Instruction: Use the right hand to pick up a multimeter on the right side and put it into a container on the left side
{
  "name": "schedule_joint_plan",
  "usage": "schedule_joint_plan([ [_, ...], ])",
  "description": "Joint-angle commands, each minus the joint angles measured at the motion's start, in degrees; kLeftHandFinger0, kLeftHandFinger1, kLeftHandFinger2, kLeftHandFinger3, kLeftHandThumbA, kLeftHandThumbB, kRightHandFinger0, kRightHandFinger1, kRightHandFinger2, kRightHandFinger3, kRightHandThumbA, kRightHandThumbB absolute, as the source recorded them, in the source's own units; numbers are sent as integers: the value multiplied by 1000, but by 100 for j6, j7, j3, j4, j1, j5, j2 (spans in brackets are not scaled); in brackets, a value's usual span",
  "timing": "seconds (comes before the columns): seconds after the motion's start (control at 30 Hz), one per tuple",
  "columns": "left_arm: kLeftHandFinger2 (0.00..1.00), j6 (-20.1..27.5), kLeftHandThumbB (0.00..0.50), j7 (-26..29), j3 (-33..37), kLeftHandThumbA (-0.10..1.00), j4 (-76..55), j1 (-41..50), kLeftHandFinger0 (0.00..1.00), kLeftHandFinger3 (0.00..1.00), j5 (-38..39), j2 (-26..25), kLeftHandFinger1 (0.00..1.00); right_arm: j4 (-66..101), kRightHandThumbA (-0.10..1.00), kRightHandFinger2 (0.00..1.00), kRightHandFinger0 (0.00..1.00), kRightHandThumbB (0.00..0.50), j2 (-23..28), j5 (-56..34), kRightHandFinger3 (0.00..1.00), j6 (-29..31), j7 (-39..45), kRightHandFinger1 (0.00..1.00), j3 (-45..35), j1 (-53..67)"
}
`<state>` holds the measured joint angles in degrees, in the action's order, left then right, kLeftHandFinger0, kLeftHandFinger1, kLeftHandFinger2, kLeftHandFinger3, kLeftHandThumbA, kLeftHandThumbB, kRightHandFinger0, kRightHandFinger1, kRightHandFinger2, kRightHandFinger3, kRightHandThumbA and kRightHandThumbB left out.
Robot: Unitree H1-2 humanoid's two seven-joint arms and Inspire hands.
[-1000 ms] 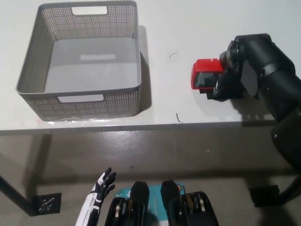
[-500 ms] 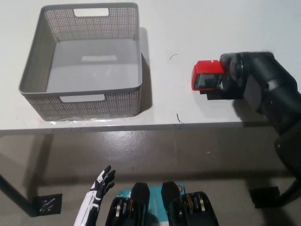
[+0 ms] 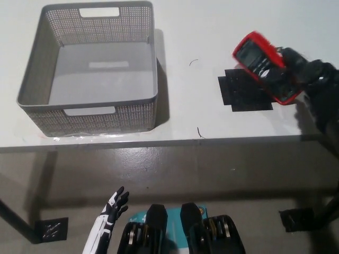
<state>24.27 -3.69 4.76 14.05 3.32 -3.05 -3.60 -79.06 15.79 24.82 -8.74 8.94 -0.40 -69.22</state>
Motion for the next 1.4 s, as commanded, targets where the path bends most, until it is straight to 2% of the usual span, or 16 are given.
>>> schedule_joint_plan([
  [0.0, 1000, 265, 464, -76, -1, 1000, -217, 56, 1000, 1000, 127, -47, 1000, -283, -100, 510, 0, 178, -241, -3457, 729, -437, 884, 48, -2926, 444],
  [0.07, 1000, 266, 459, -74, -11, 1000, -210, 49, 1000, 1000, 143, -45, 1000, -277, -100, 533, 0, 165, -285, -3801, 1000, -501, 841, 46, -3503, 436],
  [0.5, 1000, 265, 442, -44, -3, 1000, -161, 123, 1000, 1000, 85, -27, 1000, -195, -100, 587, 0, 143, -808, -4309, 1000, -752, 1365, 79, -4968, 194],
  [0.53, 1000, 265, 440, -43, -7, 1000, -176, 123, 1000, 1000, 75, -33, 1000, -158, -100, 572, 0, 147, -869, -4271, 856, -746, 1421, 73, -4981, 125],
  [0.63, 1000, 251, 432, -44, -13, 1000, -197, 132, 1000, 1000, 90, -27, 1000, -77, -100, 570, 0, 107, -990, -4334, 773, -828, 1565, 36, -5123, -49],
  [0.67, 1000, 258, 425, -31, -20, 1000, -206, 148, 1000, 1000, 72, -33, 1000, -41, -100, 552, 0, 117, -1051, -4345, 987, -735, 1679, 64, -5137, -94],
  [0.8, 1000, 221, 438, -44, -15, 1000, -201, 171, 1000, 1000, 75, -35, 1000, 129, -100, 563, 0, 130, -1259, -4610, 1000, -906, 1663, 29, -5456, -392],
  [0.83, 1000, 215, 436, -48, -11, 1000, -196, 178, 1000, 1000, 77, -34, 1000, 202, -100, 553, 0, 134, -1321, -4668, 920, -955, 1609, 4, -5520, -471],
  [0.87, 1000, 189, 436, -53, -9, 1000, -206, 185, 1000, 1000, 86, -30, 1000, 289, -100, 510, 0, 157, -1375, -4687, 487, -978, 1671, 0, -5511, -526],
  [1.0, 1000, 201, 442, -35, -3, 1000, -200, 200, 1000, 1000, 50, -18, 1000, 745, -100, 432, 0, 170, -1638, -4749, 921, -1027, 1710, 7, -5393, -738],
  [1.03, 1000, 222, 440, -34, -5, 1000, -185, 200, 1000, 1000, 48, -23, 1000, 869, -100, 424, 0, 169, -1711, -4786, 759, -1035, 1681, 0, -5364, -776],
  [1.07, 1000, 245, 435, -26, -6, 1000, -174, 198, 1000, 1000, 34, -26, 1000, 947, -100, 447, 0, 199, -1762, -4846, 948, -1073, 1591, 4, -5388, -815],
  [1.17, 1000, 247, 431, 7, -1, 1000, -149, 188, 1000, 1000, -15, -2, 1000, 1456, -100, 508, 0, 196, -2038, -5079, 837, -1257, 1463, 0, -5338, -946],
  [1.2, 1000, 218, 430, 6, 0, 1000, -157, 191, 1000, 1000, -17, 0, 1000, 1638, -100, 490, 0, 216, -2122, -5098, 1000, -1305, 1491, 0, -5245, -975],
  [1.27, 1000, 206, 424, 1, 0, 1000, -157, 187, 1000, 1000, -10, 1, 1000, 1978, -100, 437, 0, 200, -2277, -5311, 849, -1698, 1554, 0, -5161, -1054],
  [1.37, 1000, 173, 429, -16, 5, 1000, -177, 204, 1000, 1000, 4, -6, 1000, 2447, -100, 395, 0, 226, -2480, -5478, 865, -1819, 1387, 0, -4873, -1099],
])
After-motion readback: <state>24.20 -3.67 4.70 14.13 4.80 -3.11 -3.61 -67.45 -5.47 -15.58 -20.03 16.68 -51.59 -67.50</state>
